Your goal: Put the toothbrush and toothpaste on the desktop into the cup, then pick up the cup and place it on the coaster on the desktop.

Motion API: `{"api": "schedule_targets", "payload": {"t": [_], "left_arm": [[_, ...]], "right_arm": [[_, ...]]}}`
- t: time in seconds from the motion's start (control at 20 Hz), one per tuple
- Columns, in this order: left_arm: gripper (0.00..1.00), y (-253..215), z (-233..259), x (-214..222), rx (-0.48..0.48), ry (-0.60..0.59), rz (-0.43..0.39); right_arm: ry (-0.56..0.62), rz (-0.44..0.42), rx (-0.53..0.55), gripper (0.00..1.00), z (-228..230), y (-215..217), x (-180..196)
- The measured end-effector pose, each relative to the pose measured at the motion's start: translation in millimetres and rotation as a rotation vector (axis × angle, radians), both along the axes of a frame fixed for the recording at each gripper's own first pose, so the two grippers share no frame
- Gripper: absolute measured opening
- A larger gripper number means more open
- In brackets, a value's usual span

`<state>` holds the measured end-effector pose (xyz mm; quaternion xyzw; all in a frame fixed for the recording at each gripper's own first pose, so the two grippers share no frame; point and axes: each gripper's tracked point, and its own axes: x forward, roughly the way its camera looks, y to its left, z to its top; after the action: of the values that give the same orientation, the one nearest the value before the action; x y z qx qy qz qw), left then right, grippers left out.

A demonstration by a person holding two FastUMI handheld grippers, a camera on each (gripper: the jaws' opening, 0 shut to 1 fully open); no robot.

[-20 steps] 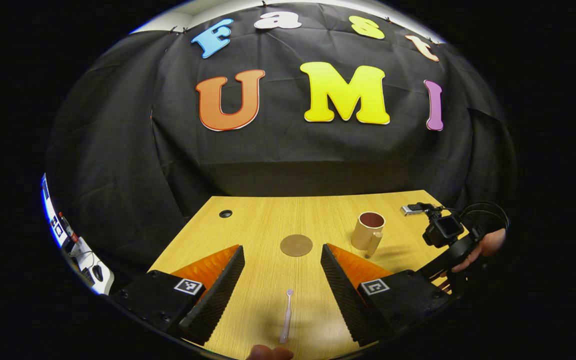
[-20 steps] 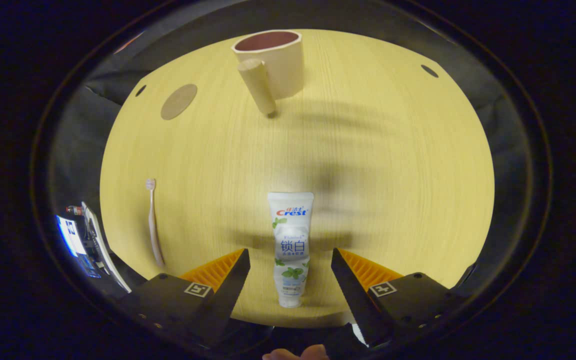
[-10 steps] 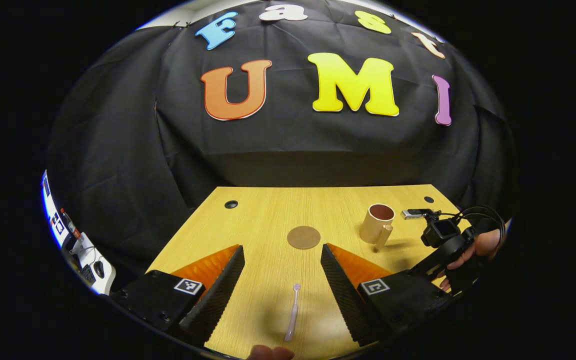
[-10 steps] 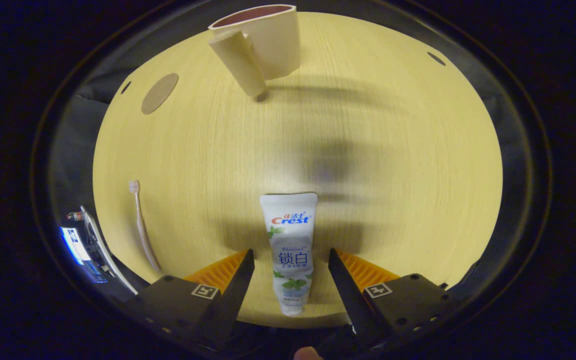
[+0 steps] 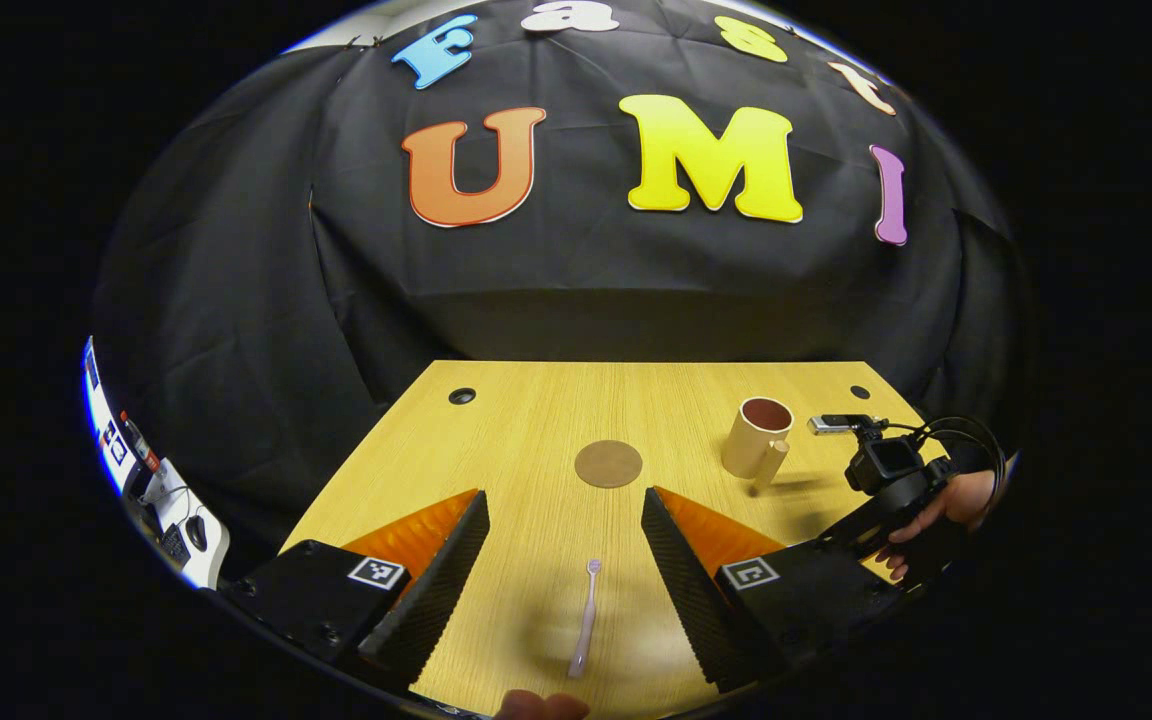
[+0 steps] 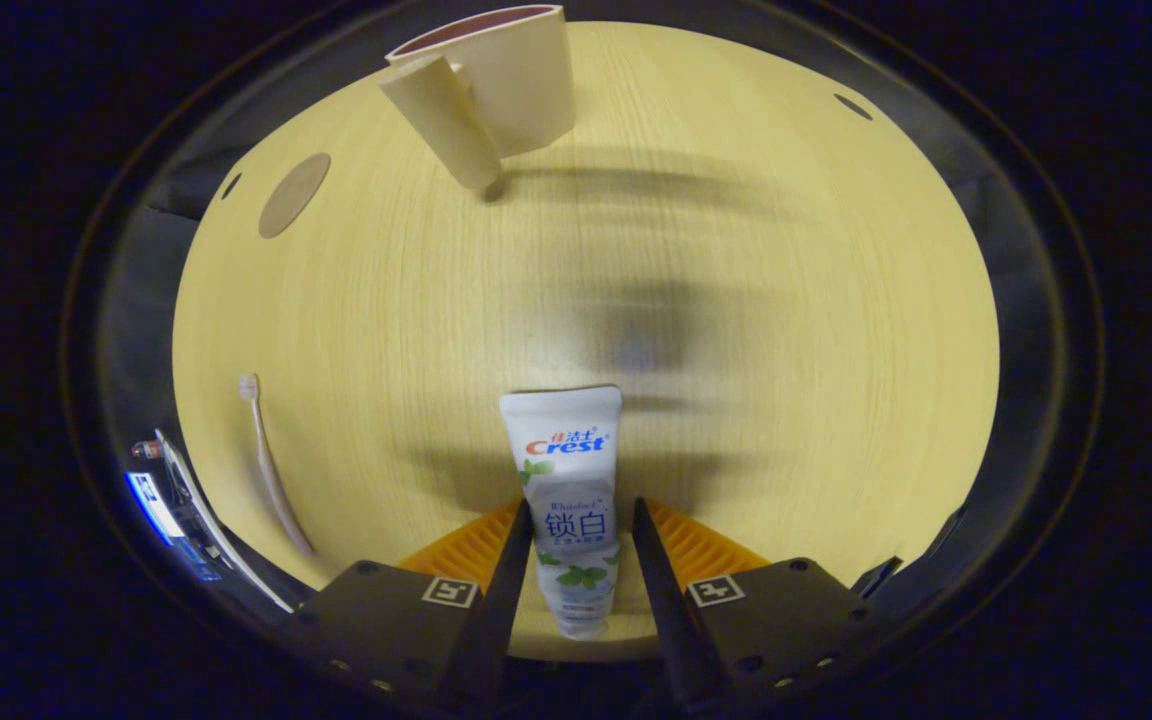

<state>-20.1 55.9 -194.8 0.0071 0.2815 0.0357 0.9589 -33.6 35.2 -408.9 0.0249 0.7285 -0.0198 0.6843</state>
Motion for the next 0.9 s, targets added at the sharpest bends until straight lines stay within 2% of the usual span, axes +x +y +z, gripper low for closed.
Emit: {"api": "schedule_targets", "payload": {"t": [0.15,0.25,0.35,0.55,0.9], "left_arm": [[0.99,-0.2,-2.2,-1.6,-0.002,0.009,0.002],[0.98,-0.6,-3.5,-2.6,-0.004,0.019,0.003],[0.99,-0.1,-6.4,-5.3,-0.004,0.036,0.004],[0.99,-0.1,-15.9,-13.0,-0.004,0.083,-0.004],[0.99,-9.5,-39.5,-20.8,-0.027,0.162,-0.039]], "right_arm": [[-0.016,-0.002,-0.019,0.60,1.2,-0.4,1.3],[-0.020,-0.016,-0.027,0.54,1.1,1.8,2.6],[-0.018,0.004,-0.023,0.48,0.9,-0.8,2.5],[-0.035,0.053,-0.014,0.47,1.5,-1.7,3.1],[-0.062,0.088,0.009,0.43,5.6,-1.3,4.1]]}}
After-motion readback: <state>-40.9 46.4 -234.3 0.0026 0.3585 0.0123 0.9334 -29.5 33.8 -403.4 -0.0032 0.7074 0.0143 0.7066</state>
